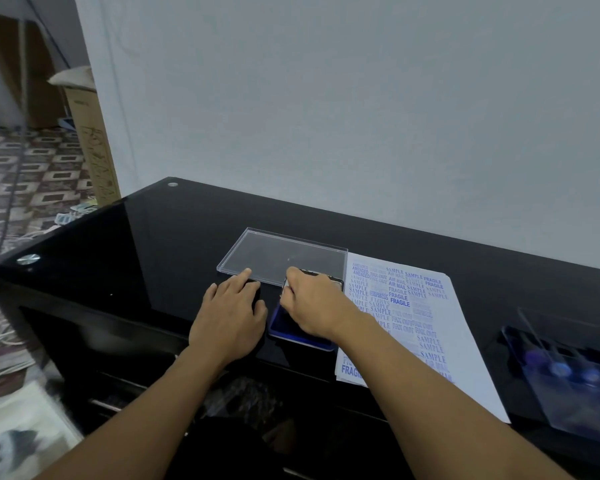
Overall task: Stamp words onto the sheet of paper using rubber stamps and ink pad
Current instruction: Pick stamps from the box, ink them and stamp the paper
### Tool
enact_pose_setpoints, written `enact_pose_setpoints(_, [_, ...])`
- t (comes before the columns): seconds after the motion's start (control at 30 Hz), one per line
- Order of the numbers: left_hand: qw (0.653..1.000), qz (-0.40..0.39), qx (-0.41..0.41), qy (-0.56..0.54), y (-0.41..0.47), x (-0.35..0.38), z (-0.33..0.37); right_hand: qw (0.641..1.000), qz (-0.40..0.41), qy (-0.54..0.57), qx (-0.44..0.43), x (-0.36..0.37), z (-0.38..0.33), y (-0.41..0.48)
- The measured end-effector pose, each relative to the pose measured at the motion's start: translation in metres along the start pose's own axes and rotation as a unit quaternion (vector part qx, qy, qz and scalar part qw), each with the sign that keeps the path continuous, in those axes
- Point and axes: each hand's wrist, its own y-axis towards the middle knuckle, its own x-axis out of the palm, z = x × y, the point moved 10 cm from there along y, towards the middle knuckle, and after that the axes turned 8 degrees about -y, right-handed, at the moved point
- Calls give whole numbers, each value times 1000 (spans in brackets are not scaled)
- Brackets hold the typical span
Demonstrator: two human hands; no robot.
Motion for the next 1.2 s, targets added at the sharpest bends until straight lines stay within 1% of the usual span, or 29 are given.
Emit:
enact_pose_setpoints(0.2, [1000, 3, -2, -1, -1, 0, 1, 1000, 16, 15, 2, 3, 2, 0])
enact_pose_setpoints(0.57, [1000, 9, -4, -5, -2, -2, 3, 1000, 0, 17, 3, 2, 4, 4])
enact_pose_setpoints(1.2, [1000, 8, -6, -9, -4, -4, 6, 1000, 28, 11, 4, 6, 4, 0])
